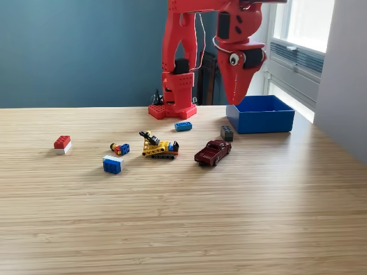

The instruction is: Grasp a lego block and put it in the bin.

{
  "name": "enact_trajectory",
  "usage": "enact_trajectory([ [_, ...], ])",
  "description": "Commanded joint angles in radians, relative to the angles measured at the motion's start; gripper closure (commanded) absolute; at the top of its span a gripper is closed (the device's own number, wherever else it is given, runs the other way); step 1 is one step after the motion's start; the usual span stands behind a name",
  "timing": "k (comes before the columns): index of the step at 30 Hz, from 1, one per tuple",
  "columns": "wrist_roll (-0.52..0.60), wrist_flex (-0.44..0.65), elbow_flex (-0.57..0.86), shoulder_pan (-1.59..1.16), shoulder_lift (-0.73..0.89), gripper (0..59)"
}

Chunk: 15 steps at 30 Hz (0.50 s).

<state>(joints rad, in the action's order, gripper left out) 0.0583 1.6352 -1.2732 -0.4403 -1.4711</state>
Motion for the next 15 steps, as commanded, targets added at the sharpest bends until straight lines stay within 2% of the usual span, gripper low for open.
enact_trajectory([
  [1,-0.018,0.003,0.044,0.058,-0.101,56.8],
  [15,-0.032,-0.041,-0.006,0.066,-0.101,56.8],
])
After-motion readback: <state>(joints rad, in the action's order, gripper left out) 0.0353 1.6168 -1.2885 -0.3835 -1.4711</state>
